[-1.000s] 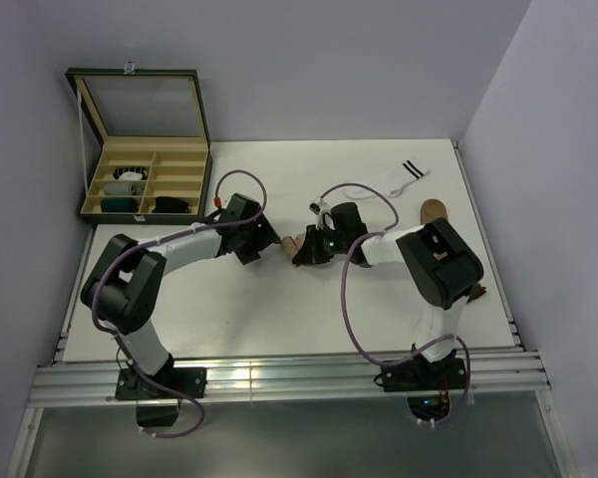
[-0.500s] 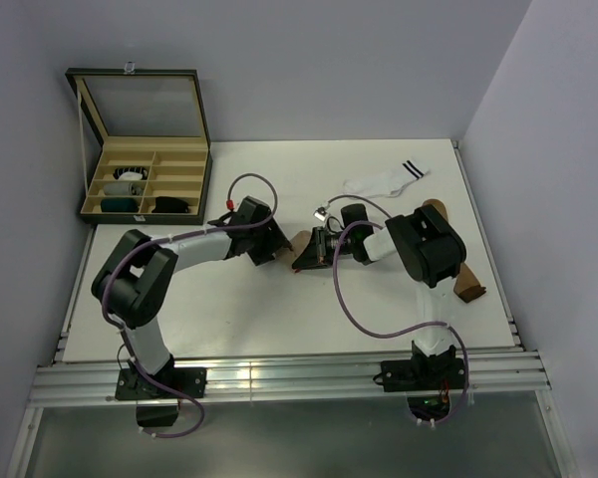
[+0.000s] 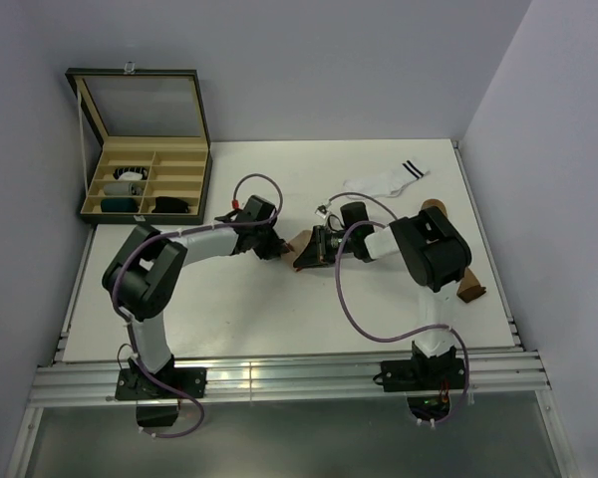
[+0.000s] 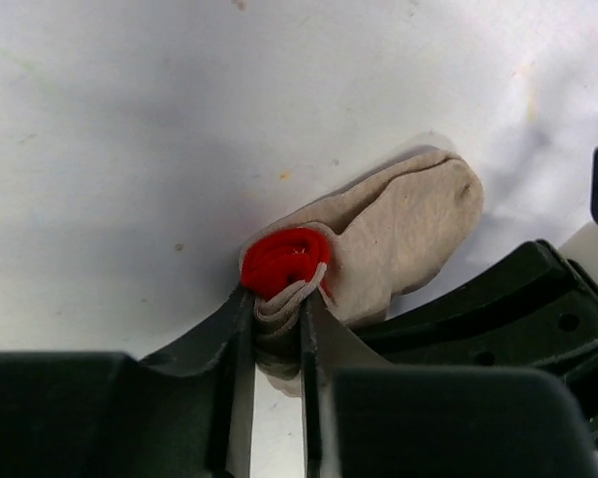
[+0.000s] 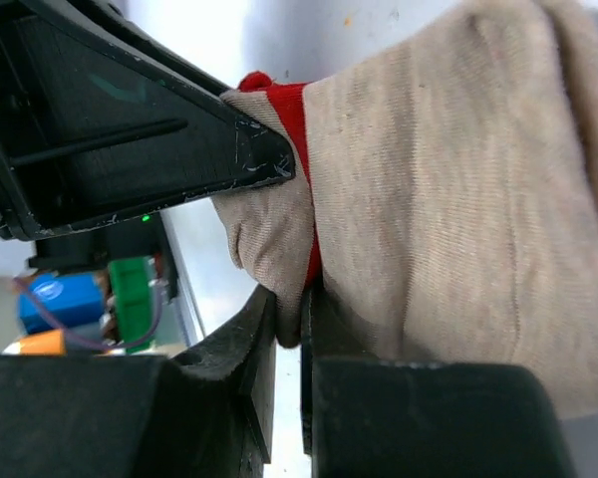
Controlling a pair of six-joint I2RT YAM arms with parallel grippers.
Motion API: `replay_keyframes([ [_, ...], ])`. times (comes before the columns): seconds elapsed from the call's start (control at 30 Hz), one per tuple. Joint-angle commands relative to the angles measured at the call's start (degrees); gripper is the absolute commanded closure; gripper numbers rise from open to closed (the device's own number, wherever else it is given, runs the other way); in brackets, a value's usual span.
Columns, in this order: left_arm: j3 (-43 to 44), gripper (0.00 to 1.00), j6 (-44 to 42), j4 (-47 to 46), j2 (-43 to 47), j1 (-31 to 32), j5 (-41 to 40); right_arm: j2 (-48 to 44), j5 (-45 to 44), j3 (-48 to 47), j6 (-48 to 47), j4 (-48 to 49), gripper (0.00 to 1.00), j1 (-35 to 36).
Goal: Roll the socks
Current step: Roll the sock at the center of the board.
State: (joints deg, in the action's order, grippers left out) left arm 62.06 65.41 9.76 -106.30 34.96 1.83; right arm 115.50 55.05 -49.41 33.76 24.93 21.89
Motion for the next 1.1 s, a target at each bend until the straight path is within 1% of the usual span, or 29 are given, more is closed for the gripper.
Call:
replay_keyframes([
  [0.0,1.48,0.89,-3.26,6.22,-3.03,0.20,-1.56,-4.74,-9.07,1.33,-5.10,-7.16,0.85,-0.09],
  [0.03,2.35,0.92,-3.88,6.76,-3.56,0.20,-3.21,-6.07,-10.12,1.51,-6.76,-8.04,0.81,0.17],
  [0.07,2.62,0.94,-4.32,7.29,-3.74,0.20,-3.32,-7.47,-13.27,1.77,-7.65,-9.01,0.73,0.69],
  [0.13,3.24,0.96,-5.81,8.34,-3.91,0.20,-4.02,-11.95,-17.23,2.12,-10.36,-11.82,0.66,1.49],
  [0.17,3.76,0.96,-6.25,8.69,-4.00,0.20,-4.11,-15.45,-21.87,2.56,-11.25,-12.44,0.61,2.45],
  [0.23,4.90,0.96,-8.01,10.44,-4.44,0.20,-4.29,-19.33,-28.12,4.22,-13.88,-13.15,0.56,3.85],
  [0.27,6.13,0.96,-8.62,10.98,-4.96,0.20,-4.29,-22.83,-34.85,4.58,-14.85,-13.50,0.55,5.78],
  [0.33,7.80,0.96,-10.38,12.20,-5.58,0.11,-3.85,-25.93,-41.65,5.54,-18.18,-14.38,0.50,8.33],
  [0.37,8.33,0.96,-10.91,12.47,-5.76,0.20,-3.76,-28.12,-45.43,5.72,-19.33,-14.47,0.50,9.91],
  [0.4,8.69,0.95,-11.70,12.83,-5.85,0.20,-3.76,-28.92,-51.12,5.81,-20.48,-14.82,0.49,13.15],
  [0.47,9.91,0.95,-12.41,13.61,-6.37,0.20,-3.23,-29.81,-55.47,5.73,-23.12,-14.73,0.48,16.33],
  [0.5,10.27,0.95,-12.93,13.88,-6.46,0.20,-2.97,-29.55,-59.58,5.46,-24.43,-14.65,0.47,18.95],
  [0.63,11.24,0.94,-13.55,14.32,-7.16,0.28,-2.35,-27.18,-66.10,3.80,-26.63,-14.21,0.46,23.71],
  [0.9,11.33,0.93,-13.64,14.15,-7.69,0.46,-1.03,-20.15,-71.66,1.42,-29.01,-12.63,0.46,28.47],
  [1.07,11.77,0.92,-13.55,14.23,-8.22,0.55,-0.77,-16.46,-74.99,0.37,-30.42,-11.75,0.49,30.84],
])
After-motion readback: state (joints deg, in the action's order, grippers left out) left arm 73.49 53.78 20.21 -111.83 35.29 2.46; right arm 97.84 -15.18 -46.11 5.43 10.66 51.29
